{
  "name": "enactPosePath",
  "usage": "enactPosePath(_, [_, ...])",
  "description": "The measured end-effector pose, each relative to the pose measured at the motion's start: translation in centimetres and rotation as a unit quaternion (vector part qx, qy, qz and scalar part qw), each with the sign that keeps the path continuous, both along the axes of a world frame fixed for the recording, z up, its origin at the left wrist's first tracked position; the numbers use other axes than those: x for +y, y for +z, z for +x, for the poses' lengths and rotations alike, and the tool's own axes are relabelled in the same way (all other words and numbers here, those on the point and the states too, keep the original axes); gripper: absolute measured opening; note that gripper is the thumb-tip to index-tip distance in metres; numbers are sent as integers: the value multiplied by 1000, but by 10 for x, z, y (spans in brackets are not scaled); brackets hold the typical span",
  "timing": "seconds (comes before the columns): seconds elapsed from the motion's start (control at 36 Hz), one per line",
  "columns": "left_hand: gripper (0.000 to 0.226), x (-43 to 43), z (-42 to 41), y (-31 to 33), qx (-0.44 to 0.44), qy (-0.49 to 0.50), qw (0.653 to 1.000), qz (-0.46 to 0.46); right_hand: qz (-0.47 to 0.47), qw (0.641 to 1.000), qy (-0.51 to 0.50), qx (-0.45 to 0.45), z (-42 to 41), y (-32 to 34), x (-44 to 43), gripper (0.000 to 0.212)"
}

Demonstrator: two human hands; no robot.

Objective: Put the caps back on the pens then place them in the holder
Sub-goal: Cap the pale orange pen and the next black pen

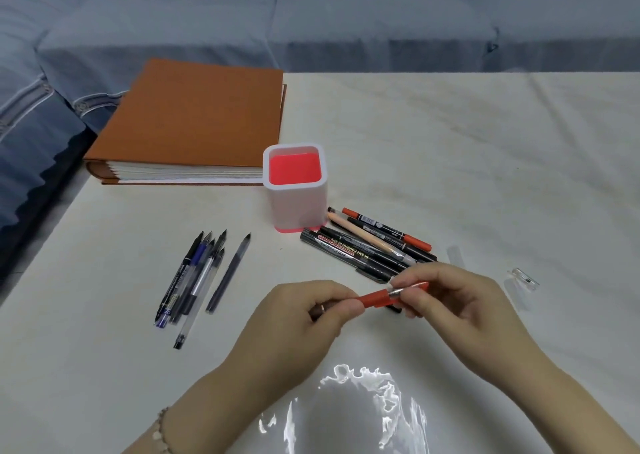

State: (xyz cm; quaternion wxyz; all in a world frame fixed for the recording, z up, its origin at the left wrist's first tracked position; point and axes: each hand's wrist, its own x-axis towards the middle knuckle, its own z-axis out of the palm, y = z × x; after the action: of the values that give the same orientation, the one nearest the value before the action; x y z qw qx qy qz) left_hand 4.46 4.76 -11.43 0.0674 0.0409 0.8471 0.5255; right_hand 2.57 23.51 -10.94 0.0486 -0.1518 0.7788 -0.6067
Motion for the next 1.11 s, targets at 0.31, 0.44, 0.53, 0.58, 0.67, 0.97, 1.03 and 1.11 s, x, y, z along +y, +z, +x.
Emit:
enactPosePath(0.31, [18,-23,-15,-5,-23,-19,976,-215,331,935,87,98,-9,-11,5,16])
enactPosePath(0.44, [32,-58,-25,-39,8,129,927,-352,320,942,-62,77,-13,-27,13,15])
enactPosePath(0.53, [26,-73,-28,-50,8,139,910,-390,310,939,-134,62,-19,-32,22,15])
enactPosePath(0.58, [24,-77,-29,-54,4,143,906,-399,309,937,-157,51,-26,-34,25,17])
enactPosePath(0.67, [28,-76,-29,-55,1,164,907,-388,322,932,-160,49,-40,-39,21,18])
enactPosePath(0.97, [17,-83,-27,-61,10,199,890,-411,386,910,-141,57,-56,-49,-9,27])
enactPosePath(1.03, [12,-83,-27,-63,14,192,886,-423,391,908,-142,60,-52,-49,-5,27])
enactPosePath(1.11, [13,-76,-25,-62,18,180,888,-422,388,909,-144,56,-44,-48,4,26])
